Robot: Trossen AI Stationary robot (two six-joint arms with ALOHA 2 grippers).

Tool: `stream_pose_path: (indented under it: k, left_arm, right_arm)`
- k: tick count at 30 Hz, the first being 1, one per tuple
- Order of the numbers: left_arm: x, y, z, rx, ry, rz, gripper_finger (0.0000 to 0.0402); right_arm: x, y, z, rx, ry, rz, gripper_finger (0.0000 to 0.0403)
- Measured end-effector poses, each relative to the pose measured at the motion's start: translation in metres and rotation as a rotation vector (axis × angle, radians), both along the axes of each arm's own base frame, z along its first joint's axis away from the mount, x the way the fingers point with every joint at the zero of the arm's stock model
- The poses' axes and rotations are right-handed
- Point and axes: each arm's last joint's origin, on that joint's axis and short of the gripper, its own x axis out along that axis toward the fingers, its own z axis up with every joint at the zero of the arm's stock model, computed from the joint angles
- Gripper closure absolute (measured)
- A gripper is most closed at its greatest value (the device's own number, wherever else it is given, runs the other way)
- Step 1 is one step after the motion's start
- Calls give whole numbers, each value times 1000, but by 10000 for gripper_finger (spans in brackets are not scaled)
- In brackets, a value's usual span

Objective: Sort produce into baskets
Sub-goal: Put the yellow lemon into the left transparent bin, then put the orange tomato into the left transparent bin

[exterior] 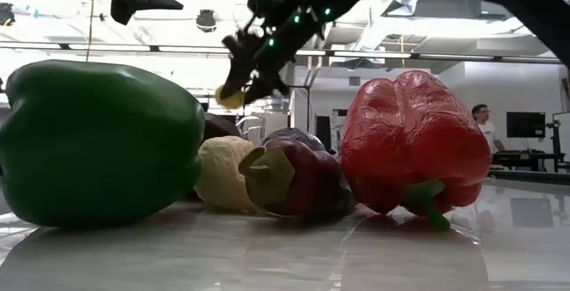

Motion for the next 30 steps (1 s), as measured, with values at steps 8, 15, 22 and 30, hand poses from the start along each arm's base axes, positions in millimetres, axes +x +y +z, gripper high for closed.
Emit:
stream_pose_path:
  k: [8, 15, 22, 30]
  left_arm:
    - [5, -5, -22, -156, 189, -154, 139]
    - [26, -12, -47, -251, 405, -372, 139]
    - [56, -20, -78, -260, 611, -505, 139]
    - [82, -24, -118, -169, 842, -561, 139]
  right_arm:
    - [-9, -12, -13, 269, 88, 36, 111]
    - [-36, -12, 41, 223, 37, 30, 109]
    - [-73, 25, 107, 92, 18, 46, 110]
    - [-104, 55, 145, -139, 48, -40, 111]
